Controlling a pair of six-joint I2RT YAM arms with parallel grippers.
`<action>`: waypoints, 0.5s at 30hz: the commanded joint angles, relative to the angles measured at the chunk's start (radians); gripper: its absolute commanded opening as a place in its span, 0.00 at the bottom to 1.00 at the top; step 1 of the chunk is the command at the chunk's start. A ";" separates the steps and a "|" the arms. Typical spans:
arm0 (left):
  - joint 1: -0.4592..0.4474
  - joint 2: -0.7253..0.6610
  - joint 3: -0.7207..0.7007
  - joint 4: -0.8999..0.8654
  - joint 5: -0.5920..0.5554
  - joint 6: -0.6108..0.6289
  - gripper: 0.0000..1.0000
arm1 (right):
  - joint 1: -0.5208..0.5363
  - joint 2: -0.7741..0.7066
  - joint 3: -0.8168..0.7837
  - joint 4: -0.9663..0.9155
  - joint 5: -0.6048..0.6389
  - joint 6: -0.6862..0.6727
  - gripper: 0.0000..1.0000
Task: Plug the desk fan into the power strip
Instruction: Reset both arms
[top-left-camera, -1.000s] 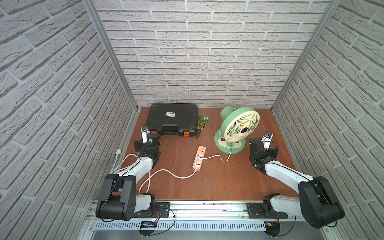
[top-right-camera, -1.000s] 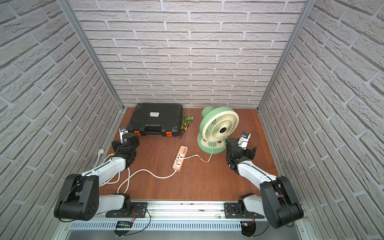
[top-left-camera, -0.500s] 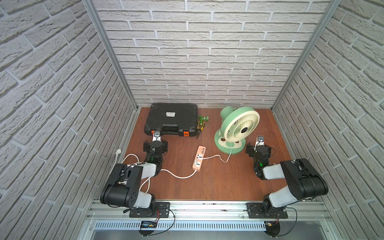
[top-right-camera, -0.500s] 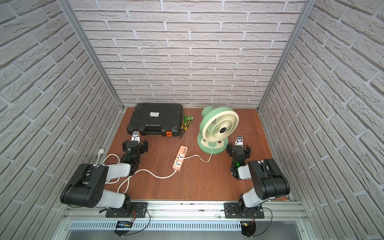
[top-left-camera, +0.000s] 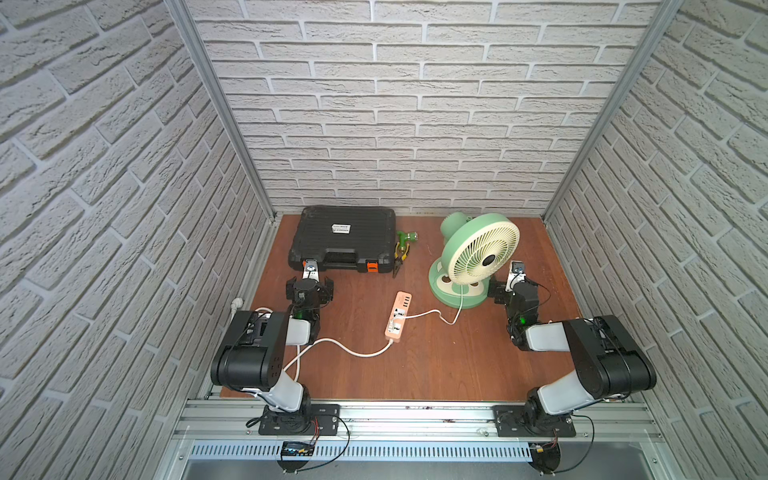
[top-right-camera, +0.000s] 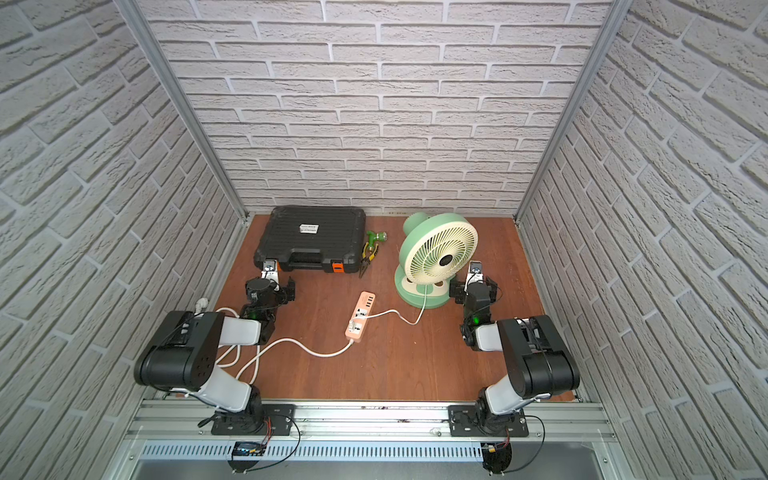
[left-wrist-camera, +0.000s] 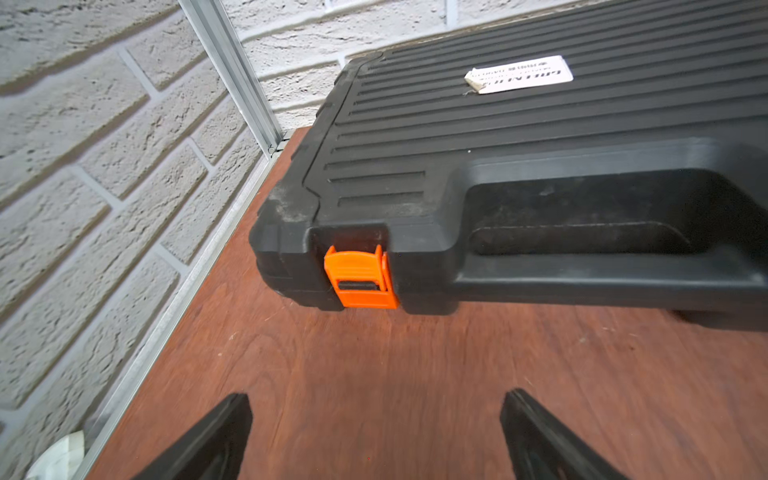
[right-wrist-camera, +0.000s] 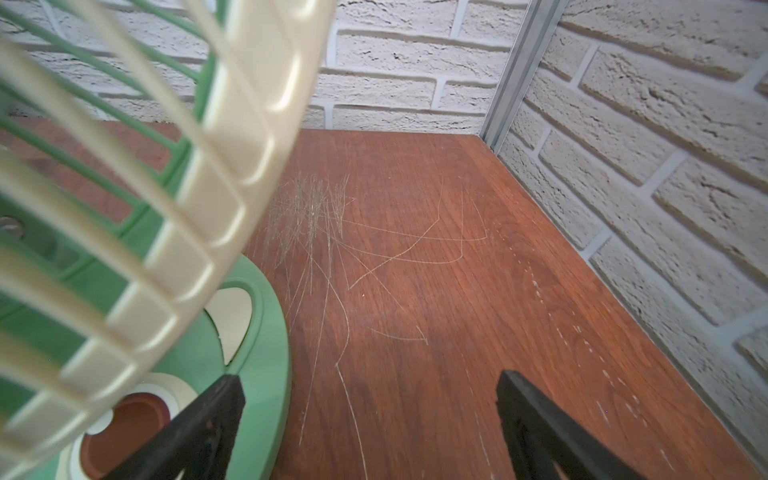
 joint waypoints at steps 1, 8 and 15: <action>-0.004 -0.011 0.006 0.035 0.003 -0.010 0.98 | -0.003 -0.012 0.009 0.014 -0.008 -0.004 0.99; -0.003 -0.011 0.006 0.033 0.005 -0.010 0.98 | -0.004 -0.004 0.004 0.035 -0.008 -0.006 0.99; -0.003 -0.012 0.007 0.033 0.004 -0.010 0.98 | -0.004 -0.004 0.004 0.037 -0.008 -0.005 0.99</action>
